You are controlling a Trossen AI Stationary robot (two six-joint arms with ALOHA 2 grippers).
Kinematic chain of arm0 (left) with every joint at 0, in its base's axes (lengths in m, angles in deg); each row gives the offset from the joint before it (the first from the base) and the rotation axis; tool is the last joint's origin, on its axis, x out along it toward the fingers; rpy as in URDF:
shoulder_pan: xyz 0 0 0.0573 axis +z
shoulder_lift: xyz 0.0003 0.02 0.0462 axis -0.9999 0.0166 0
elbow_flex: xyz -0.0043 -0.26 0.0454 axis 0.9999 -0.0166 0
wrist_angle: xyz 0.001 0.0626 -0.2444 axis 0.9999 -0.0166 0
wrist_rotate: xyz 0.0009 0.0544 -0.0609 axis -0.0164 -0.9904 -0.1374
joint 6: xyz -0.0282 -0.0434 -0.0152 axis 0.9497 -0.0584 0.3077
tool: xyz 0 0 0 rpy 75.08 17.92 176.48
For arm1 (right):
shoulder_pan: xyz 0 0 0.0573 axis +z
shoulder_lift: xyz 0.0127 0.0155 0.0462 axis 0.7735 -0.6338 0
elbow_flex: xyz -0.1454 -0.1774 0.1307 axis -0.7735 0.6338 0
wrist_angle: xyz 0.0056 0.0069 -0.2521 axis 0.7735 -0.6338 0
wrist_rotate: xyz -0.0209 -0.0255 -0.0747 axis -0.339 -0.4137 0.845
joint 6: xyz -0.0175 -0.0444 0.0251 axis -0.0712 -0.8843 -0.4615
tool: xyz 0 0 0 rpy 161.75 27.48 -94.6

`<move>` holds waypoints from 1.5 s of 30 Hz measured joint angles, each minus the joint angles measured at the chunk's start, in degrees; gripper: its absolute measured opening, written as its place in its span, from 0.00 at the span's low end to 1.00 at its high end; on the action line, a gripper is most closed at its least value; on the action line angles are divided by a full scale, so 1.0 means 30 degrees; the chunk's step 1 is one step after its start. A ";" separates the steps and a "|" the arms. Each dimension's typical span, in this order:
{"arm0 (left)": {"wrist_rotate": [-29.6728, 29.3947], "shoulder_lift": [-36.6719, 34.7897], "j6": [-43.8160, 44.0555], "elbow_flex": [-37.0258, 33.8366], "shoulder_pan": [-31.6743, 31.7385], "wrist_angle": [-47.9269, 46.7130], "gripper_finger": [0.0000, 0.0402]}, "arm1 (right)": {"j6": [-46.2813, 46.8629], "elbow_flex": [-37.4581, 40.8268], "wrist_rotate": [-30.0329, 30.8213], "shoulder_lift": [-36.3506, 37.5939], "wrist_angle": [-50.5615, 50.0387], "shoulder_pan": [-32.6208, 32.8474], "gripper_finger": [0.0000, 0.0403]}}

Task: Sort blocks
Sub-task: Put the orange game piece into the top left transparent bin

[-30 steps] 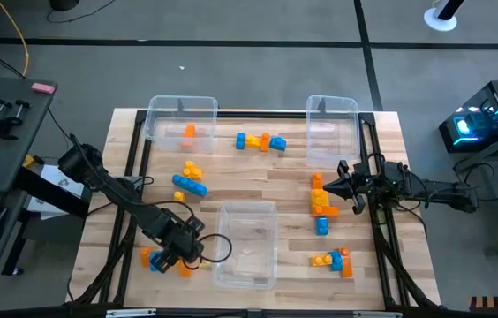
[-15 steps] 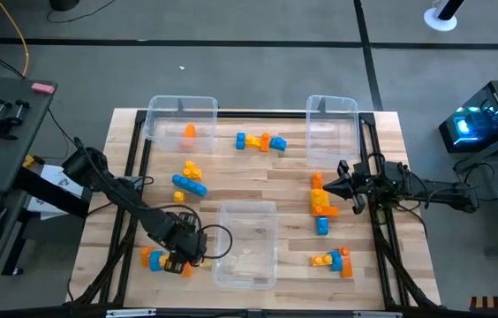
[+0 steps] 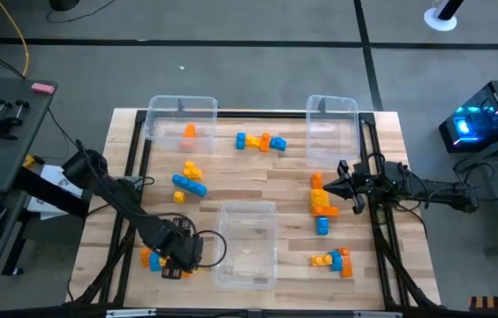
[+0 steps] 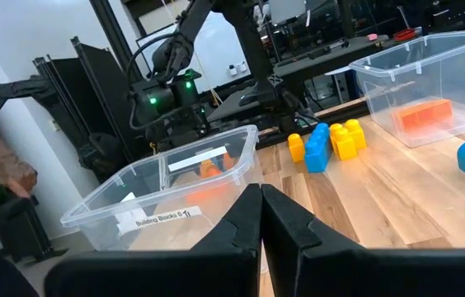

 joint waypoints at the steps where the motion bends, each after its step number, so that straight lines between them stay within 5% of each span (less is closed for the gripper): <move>1: -0.0013 0.0166 0.0009 0.0000 0.0022 -0.0005 0.61 | 0.0000 0.0000 0.0000 0.0000 0.0003 0.0001 0.00; 8: 0.0071 0.0801 0.0377 0.0073 0.0047 0.0045 0.51 | 0.0000 0.0000 -0.0007 0.0000 0.0000 0.0003 0.00; 18: -0.0517 0.0277 0.0905 0.0017 0.0158 -0.0516 0.19 | 0.0000 0.0000 -0.0006 -0.0007 -0.0005 -0.0004 0.00; 29: -0.0700 -0.3651 -0.0499 -0.0001 0.1809 -0.2664 0.19 | 0.0000 0.0000 0.0000 -0.0002 0.0000 0.0001 0.00; 37: -0.5673 -0.8335 -0.2311 0.1827 0.7096 -0.5479 0.21 | 0.0000 0.0000 0.0000 -0.0006 -0.0005 -0.0004 0.00; 45: -1.0552 -0.9738 -0.9848 0.3653 1.7338 -0.4158 0.22 | 0.0000 0.0000 0.0000 -0.0002 -0.0002 -0.0002 0.00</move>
